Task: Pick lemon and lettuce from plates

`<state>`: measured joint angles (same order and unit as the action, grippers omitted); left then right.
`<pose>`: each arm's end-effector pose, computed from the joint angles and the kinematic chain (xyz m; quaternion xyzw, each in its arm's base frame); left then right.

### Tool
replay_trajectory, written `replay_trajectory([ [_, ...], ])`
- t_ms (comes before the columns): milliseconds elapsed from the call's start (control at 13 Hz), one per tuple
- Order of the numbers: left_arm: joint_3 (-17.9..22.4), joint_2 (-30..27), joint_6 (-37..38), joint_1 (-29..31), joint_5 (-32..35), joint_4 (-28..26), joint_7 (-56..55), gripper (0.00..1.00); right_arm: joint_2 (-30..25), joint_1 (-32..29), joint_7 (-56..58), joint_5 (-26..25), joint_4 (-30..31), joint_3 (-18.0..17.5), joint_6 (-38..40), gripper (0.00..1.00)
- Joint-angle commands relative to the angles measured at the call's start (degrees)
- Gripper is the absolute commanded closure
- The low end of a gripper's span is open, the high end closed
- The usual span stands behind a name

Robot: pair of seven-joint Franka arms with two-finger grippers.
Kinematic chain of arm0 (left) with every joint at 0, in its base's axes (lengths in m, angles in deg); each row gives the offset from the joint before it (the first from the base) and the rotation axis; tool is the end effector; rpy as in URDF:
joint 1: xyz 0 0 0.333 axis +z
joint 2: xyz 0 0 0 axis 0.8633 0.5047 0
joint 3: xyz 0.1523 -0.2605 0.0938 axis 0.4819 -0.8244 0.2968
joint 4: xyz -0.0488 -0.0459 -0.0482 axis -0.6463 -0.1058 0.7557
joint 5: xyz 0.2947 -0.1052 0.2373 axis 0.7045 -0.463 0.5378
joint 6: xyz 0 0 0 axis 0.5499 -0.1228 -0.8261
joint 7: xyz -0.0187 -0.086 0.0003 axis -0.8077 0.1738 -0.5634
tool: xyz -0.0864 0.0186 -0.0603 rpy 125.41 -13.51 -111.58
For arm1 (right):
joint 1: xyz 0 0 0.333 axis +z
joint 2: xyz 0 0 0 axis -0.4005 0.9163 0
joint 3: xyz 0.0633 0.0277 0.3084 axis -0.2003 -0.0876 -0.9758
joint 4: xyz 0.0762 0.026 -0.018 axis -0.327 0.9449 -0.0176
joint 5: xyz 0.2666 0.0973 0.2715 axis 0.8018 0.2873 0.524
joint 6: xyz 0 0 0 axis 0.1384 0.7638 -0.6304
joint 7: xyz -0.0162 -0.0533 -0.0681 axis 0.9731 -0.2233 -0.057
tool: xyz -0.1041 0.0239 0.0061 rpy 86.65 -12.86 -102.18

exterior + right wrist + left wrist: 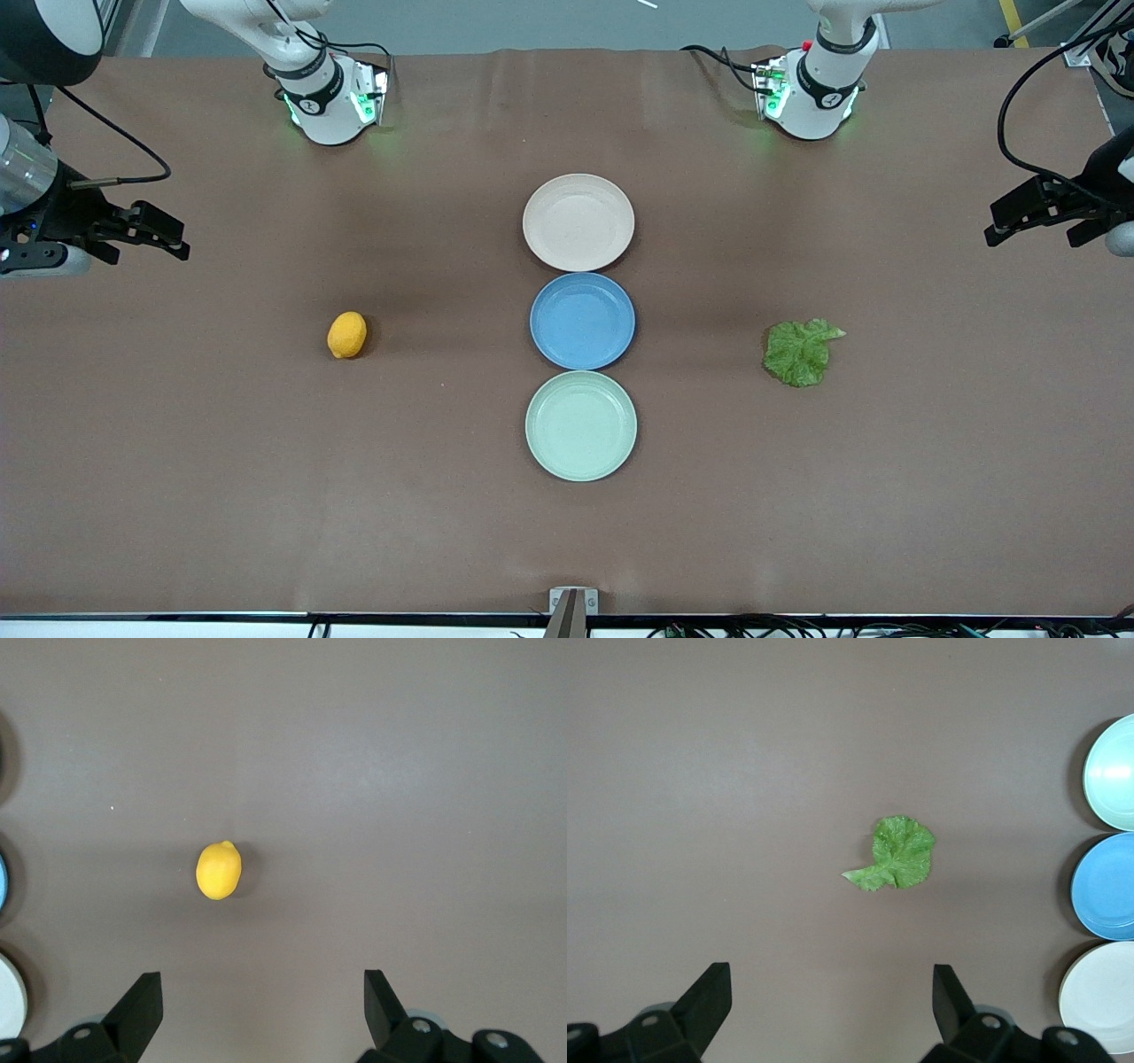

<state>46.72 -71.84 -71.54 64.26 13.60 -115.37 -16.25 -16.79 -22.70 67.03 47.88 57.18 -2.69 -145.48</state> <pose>0.5585 -0.0117 0.6385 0.9998 -0.0086 0.0108 0.0115 0.5393 -0.0082 0.5699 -0.9998 -0.0181 -0.0003 0.0126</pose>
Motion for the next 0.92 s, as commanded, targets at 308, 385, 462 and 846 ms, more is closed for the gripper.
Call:
replay_trajectory([
  [308, -0.1, -0.2, 0.8, 0.2, 0.3, 0.6, 0.0, 0.00, -0.7, -0.6, 0.9, -1.5, 0.2, -0.4, -0.3, 0.00],
  [385, -0.1, -0.2, 0.8, 0.1, 0.3, 0.6, 0.0, 0.00, -0.7, -0.6, 0.9, -2.1, 0.2, -0.4, -0.3, 0.00],
  [462, -0.1, -0.2, 0.8, 0.2, 0.3, 0.6, 0.0, 0.00, -0.7, -0.6, 0.8, -2.2, 0.2, -0.4, -0.3, 0.00],
  [846, -0.1, -0.2, 0.8, 0.2, 0.2, 0.6, 0.0, 0.00, -0.6, -0.7, 0.7, -2.1, 0.4, -0.4, -0.2, 0.00],
])
